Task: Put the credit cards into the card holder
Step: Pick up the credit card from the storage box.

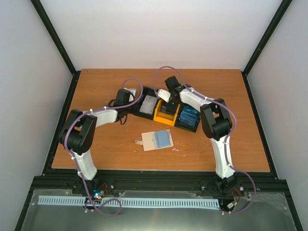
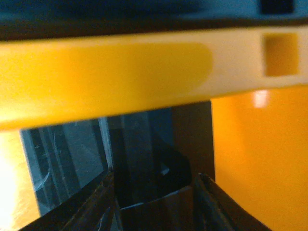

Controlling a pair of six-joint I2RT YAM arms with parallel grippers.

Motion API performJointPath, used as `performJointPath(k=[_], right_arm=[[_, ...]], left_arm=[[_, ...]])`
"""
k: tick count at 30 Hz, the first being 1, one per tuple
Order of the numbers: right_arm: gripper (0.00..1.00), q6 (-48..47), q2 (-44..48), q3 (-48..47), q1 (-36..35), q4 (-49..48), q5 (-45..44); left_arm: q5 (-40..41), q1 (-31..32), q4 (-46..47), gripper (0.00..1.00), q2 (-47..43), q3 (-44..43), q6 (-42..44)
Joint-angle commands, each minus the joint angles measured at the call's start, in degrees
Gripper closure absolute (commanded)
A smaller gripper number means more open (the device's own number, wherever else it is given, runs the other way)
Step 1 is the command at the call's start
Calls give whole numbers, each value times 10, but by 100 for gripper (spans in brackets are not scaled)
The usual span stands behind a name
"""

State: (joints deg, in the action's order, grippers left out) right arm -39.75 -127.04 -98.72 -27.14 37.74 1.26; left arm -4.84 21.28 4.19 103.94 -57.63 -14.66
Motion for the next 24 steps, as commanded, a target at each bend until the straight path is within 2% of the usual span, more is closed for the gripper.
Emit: performJointPath(k=[1, 5, 24], right_arm=[[60, -6, -20, -21, -4, -17, -44], [65, 7, -26, -41, -4, -19, -62], [65, 28, -51, -113, 3, 26, -52]], left_arm=[[-46, 3, 2, 99, -14, 7, -45], [-46, 3, 1, 99, -17, 12, -36], [-51, 3, -2, 99, -17, 14, -27]])
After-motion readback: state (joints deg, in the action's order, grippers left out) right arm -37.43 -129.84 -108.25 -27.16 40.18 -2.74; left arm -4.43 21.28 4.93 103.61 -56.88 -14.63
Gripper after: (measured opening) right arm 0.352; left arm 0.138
